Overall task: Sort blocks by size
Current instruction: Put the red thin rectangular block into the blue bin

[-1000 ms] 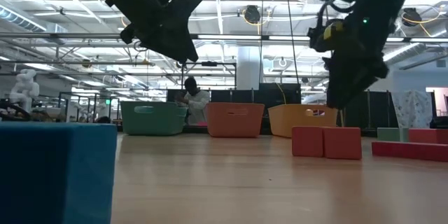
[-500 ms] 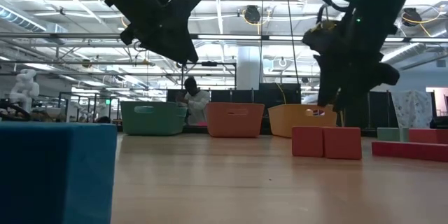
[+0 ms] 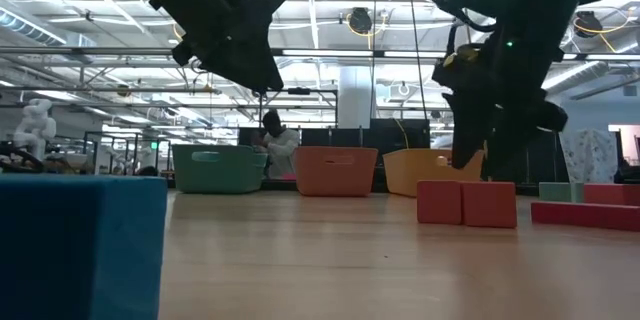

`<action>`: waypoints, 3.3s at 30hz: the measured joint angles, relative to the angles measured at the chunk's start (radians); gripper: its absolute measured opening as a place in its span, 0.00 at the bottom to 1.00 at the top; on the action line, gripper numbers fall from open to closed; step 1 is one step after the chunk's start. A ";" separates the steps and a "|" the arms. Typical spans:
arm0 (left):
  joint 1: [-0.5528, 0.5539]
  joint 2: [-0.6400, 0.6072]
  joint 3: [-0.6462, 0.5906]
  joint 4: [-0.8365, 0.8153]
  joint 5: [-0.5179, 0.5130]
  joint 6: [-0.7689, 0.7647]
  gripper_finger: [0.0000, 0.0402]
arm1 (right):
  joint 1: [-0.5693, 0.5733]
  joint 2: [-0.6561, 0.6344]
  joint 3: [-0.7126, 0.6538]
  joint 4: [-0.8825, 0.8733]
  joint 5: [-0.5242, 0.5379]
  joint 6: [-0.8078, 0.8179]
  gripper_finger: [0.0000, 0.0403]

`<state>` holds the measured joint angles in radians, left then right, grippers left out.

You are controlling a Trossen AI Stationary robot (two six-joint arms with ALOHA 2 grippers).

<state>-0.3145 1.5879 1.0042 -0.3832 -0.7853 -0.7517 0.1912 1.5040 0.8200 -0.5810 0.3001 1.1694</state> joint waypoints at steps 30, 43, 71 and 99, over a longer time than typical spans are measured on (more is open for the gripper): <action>0.007 0.000 0.000 -0.045 0.018 0.010 0.40 | -0.013 0.164 0.001 0.043 -0.034 -0.085 0.37; 0.006 0.000 0.000 -0.039 0.013 0.158 0.40 | 0.030 0.164 0.003 0.141 0.073 -0.496 0.33; 0.084 0.009 0.001 0.419 0.248 -0.042 0.40 | 0.163 0.149 0.027 0.802 0.600 -1.399 0.30; 0.189 0.009 0.001 0.455 0.478 0.078 0.25 | 0.169 0.148 0.027 0.913 0.645 -1.506 0.30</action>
<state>-0.1257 1.5970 1.0054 0.0715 -0.3075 -0.6735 0.3603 1.6524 0.8471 0.3319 0.9450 -0.3369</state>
